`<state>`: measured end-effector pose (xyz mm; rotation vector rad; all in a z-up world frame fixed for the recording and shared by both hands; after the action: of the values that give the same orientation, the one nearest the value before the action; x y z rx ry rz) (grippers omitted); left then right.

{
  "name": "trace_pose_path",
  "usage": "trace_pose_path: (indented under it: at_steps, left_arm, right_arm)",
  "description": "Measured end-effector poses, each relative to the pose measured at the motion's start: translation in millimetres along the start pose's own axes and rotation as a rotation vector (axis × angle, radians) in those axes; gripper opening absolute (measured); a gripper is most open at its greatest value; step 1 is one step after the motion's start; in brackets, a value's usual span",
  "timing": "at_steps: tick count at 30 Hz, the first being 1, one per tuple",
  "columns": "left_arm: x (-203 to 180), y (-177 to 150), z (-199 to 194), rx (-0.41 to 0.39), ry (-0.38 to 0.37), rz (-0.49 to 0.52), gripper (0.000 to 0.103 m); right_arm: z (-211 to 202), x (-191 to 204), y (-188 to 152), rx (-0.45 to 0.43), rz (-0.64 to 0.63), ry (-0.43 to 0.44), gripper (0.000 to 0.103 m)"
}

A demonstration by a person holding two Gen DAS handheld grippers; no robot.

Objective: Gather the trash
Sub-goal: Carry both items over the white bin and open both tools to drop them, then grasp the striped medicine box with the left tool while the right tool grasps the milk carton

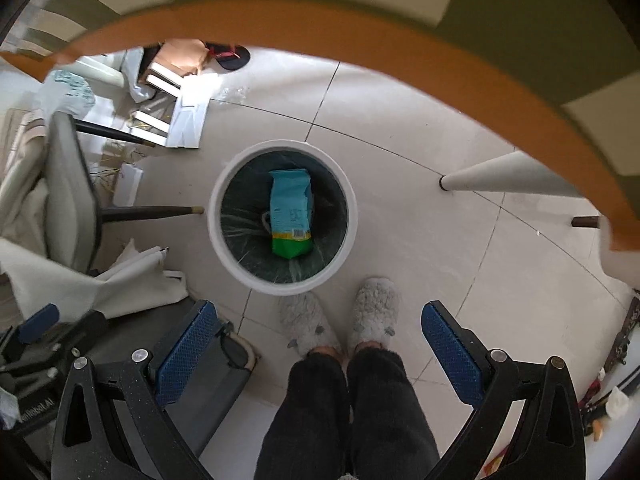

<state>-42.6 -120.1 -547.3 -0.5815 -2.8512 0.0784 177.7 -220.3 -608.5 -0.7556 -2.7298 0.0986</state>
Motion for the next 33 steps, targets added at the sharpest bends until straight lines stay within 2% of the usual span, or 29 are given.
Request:
trace_pose_path:
  at_steps: [6,8,12,15,19,22,24,28,33]
  left_arm:
    - [15,-20,-68,0.002,-0.022,-0.013,0.103]
    - [22,-21,-100,-0.022,-0.035,-0.025,0.103]
    - [29,-6,-170,-0.122,-0.024,-0.024,0.103]
    - [22,23,-225,-0.233,-0.009,-0.004,0.103]
    - [-4,77,-294,-0.38,0.022,0.042,0.103]
    - [-31,125,-331,-0.475,0.088,0.101,0.103]
    - [-48,158,-343,-0.511,0.129,0.135,0.103]
    - [-81,224,-346,-0.522,0.204,0.194,0.103]
    - [-121,297,-318,-0.431,0.232,0.268,0.103]
  right_arm:
    - [-71,21,-24,0.014,-0.006,0.061,0.103]
    - [-98,31,-28,0.011,-0.008,0.084,0.103]
    - [-168,50,-24,-0.037,0.007,0.139,0.103]
    - [-224,61,-5,-0.103,0.007,0.172,0.103]
    - [-303,60,41,-0.191,-0.01,0.173,0.103]
    - [-344,48,81,-0.221,-0.046,0.123,0.103]
    - [-361,34,117,-0.225,-0.081,0.063,0.103]
    - [-363,0,196,-0.198,-0.113,-0.016,0.103]
    - [-323,-28,291,-0.098,-0.155,-0.064,0.103]
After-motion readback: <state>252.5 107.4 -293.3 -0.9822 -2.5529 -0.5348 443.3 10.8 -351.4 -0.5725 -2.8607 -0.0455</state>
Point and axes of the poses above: each gripper's, at about its wrist camera, not at the fingertips, and z roughly the way its jaws point, x to its left, y to its top, the point moved 3 cm from there along z, roughly the way its jaws point, and after that the axes turned 9 degrees about y, right-handed, at the moved point
